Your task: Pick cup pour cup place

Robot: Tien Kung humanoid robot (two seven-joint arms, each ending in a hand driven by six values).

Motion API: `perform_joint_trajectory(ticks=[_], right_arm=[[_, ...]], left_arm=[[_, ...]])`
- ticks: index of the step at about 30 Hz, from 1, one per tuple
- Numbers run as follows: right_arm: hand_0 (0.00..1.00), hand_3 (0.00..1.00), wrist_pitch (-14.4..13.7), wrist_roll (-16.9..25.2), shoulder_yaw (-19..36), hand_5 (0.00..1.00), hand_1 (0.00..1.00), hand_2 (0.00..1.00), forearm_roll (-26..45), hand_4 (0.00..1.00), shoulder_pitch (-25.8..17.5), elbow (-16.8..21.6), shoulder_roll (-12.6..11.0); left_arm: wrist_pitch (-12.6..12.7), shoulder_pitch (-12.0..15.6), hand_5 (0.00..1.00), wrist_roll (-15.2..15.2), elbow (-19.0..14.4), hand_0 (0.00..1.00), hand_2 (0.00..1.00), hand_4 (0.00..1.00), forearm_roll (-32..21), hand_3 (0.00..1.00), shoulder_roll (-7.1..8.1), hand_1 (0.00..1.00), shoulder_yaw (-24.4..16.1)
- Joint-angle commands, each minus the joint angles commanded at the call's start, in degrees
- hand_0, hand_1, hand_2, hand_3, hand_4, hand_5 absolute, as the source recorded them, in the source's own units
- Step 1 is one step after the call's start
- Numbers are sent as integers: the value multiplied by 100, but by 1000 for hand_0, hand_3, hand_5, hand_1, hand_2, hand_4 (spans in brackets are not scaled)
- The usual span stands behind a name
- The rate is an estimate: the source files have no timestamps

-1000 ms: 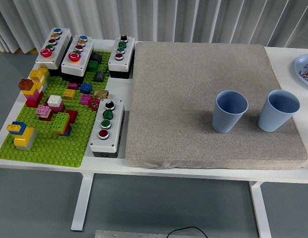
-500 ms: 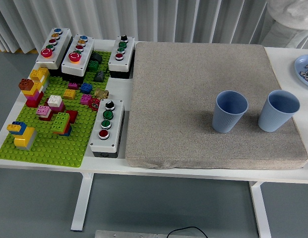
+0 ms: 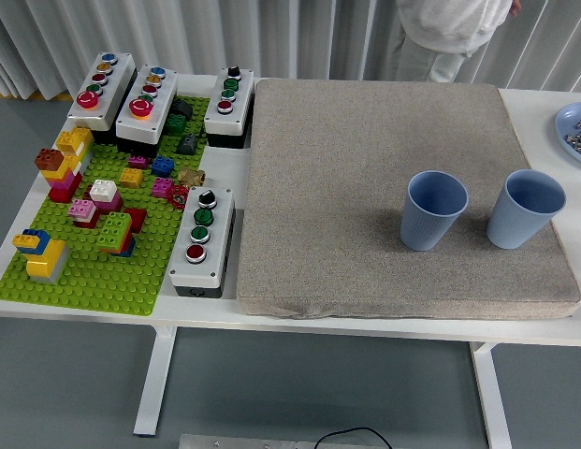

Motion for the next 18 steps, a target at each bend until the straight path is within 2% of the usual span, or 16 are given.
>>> perform_joint_trajectory(ticks=[4, 10, 18], right_arm=[[892, 908, -35, 43, -6, 417, 837, 871, -75, 848, 29, -142, 129], [894, 905, -52, 104, -34, 412, 836, 869, -108, 846, 6, -252, 185], [897, 909, -156, 70, -281, 410, 837, 872, -197, 846, -151, 43, 186]], left_arm=[[-5, -1, 923, -2, -10, 697, 732, 488, 4, 626, -21, 722, 15], [-6, 8, 923, -10, -16, 696, 732, 487, -30, 625, -29, 721, 40], [-6, -9, 924, -19, -10, 697, 731, 488, -52, 625, -21, 720, 67]])
